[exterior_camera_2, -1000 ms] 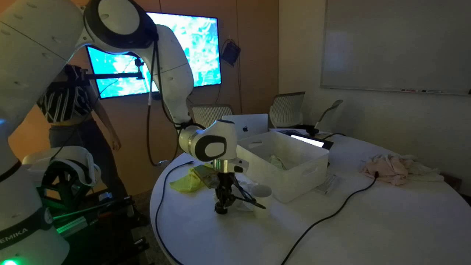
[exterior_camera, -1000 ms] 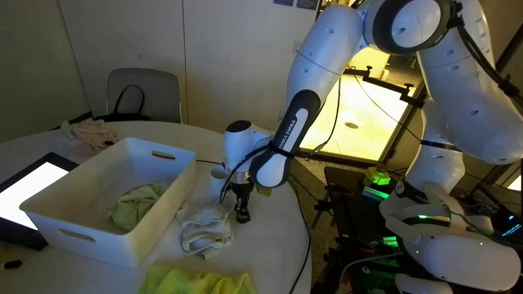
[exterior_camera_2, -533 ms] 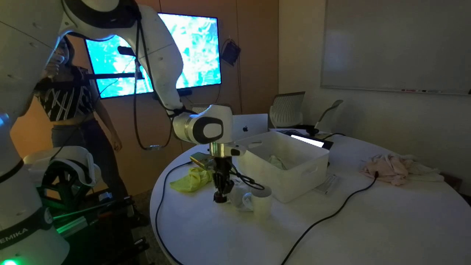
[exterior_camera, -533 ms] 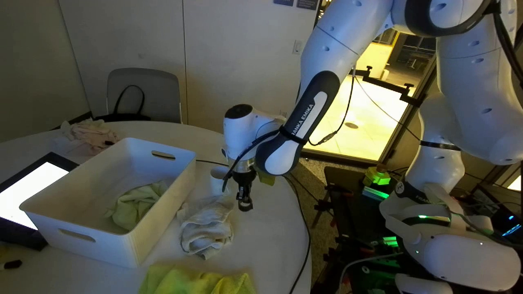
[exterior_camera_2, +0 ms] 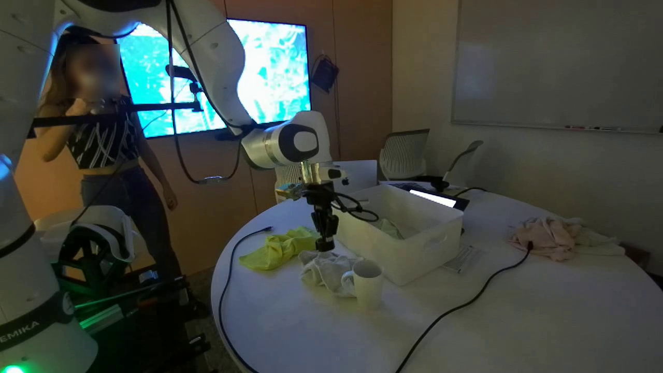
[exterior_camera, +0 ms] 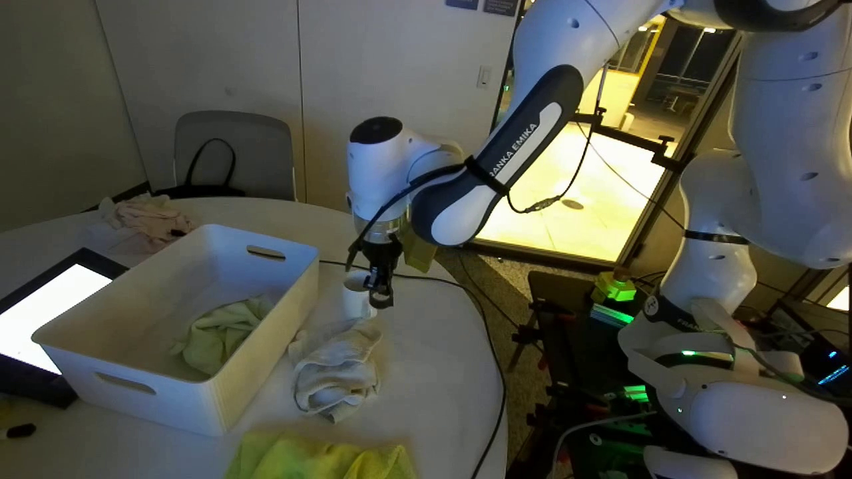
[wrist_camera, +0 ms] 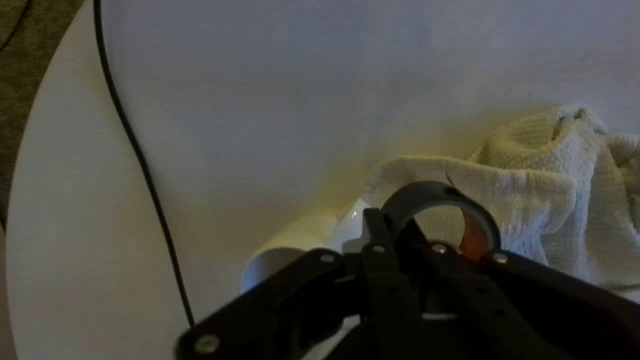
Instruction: Put all the towels in the basket and the other objects in the white mug
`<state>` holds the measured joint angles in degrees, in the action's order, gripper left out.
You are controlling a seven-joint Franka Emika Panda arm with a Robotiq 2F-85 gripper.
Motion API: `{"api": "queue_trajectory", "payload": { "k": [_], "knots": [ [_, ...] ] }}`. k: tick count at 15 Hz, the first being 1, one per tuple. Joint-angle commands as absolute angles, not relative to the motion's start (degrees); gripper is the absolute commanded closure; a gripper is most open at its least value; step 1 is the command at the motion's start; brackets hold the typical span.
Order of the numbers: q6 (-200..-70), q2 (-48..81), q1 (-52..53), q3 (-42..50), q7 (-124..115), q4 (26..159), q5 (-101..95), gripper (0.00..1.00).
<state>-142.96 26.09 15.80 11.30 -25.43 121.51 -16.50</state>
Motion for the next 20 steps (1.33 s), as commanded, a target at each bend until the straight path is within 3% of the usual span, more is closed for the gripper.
{"api": "queue_trajectory", "payload": {
  "k": [1,20],
  "knots": [
    [-140.10,27.44,15.61,12.23,-32.47,116.04,-18.51,0.98],
    [-136.87,42.98,9.05,13.47,-44.21,99.73,-15.54,0.98]
  ]
}}
